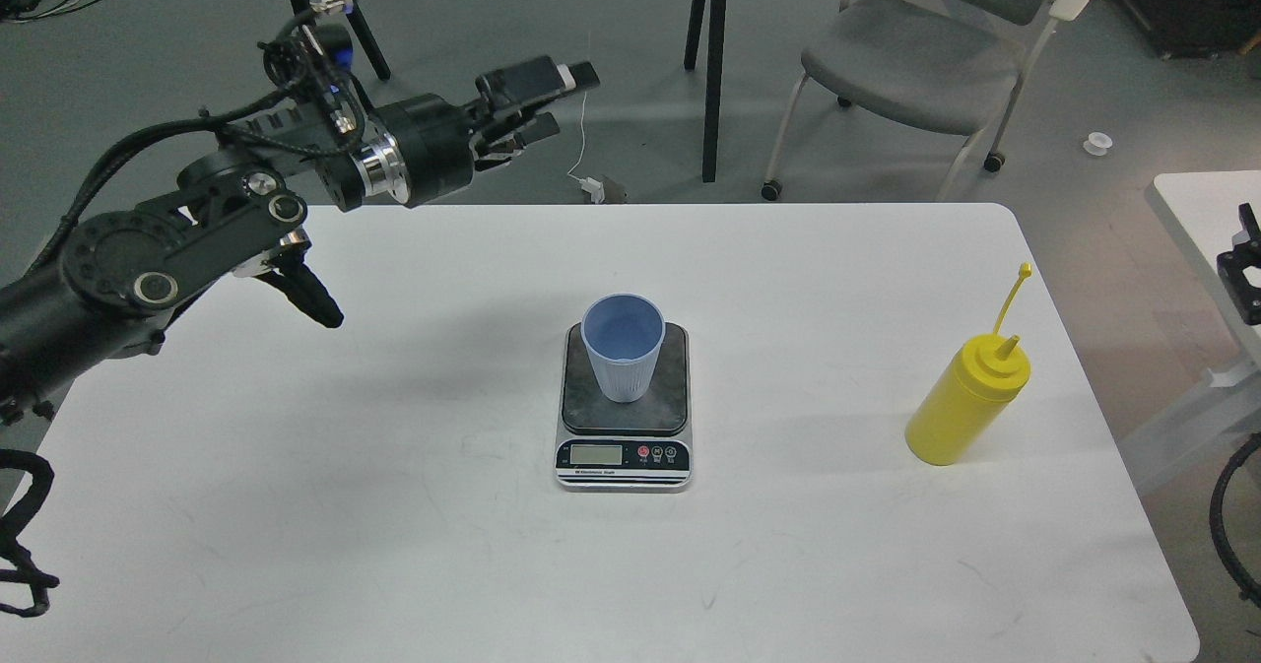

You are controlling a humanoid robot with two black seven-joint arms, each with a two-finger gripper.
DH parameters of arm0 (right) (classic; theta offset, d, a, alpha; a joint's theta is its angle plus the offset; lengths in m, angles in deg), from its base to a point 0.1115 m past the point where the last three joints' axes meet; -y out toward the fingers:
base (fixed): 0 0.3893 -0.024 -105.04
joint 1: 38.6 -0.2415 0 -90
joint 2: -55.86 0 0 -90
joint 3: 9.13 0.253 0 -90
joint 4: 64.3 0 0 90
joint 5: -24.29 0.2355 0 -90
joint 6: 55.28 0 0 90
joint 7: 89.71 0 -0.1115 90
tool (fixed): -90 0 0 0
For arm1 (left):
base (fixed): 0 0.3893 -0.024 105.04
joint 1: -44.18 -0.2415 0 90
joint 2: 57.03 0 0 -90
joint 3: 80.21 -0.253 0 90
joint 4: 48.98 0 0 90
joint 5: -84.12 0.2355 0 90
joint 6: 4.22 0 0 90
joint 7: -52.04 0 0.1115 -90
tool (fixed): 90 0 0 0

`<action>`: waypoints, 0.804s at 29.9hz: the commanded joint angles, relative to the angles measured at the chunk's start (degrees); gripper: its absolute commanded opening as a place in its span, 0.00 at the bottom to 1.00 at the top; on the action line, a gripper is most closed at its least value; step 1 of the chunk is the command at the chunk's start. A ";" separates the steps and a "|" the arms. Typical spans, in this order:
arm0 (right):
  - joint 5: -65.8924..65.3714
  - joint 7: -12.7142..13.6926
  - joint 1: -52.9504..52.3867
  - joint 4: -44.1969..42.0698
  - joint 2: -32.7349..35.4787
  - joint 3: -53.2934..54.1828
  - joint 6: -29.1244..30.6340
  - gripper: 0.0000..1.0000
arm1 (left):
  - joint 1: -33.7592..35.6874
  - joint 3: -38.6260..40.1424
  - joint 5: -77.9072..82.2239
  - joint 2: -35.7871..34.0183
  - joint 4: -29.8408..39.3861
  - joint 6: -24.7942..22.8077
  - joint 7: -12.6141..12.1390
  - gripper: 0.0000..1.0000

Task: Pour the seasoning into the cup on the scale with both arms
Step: 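Release the cup on the scale and withdraw the left gripper upward, then reach the right gripper to the yellow squeeze bottle and grasp it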

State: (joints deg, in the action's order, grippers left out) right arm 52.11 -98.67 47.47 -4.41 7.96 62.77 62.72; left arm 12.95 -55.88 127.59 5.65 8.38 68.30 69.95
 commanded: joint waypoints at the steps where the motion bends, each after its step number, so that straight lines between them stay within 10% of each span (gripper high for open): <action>1: 1.80 -0.01 8.04 5.14 -0.01 0.44 0.00 1.00 | -1.98 1.77 -18.19 0.33 -2.07 -0.01 0.11 0.99; 10: 1.28 0.08 15.89 9.99 -7.02 -3.68 0.00 1.00 | -8.76 11.07 -50.91 0.33 -10.67 -4.12 -0.42 0.99; 24: -4.34 -0.18 15.27 9.90 -17.57 -9.06 0.00 1.00 | -8.85 12.67 -53.49 -0.02 -14.29 -8.62 -0.60 0.99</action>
State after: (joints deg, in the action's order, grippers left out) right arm 50.04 -98.77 62.77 5.62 -6.44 53.74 62.72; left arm 4.09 -43.04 73.81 5.58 -5.91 59.72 69.27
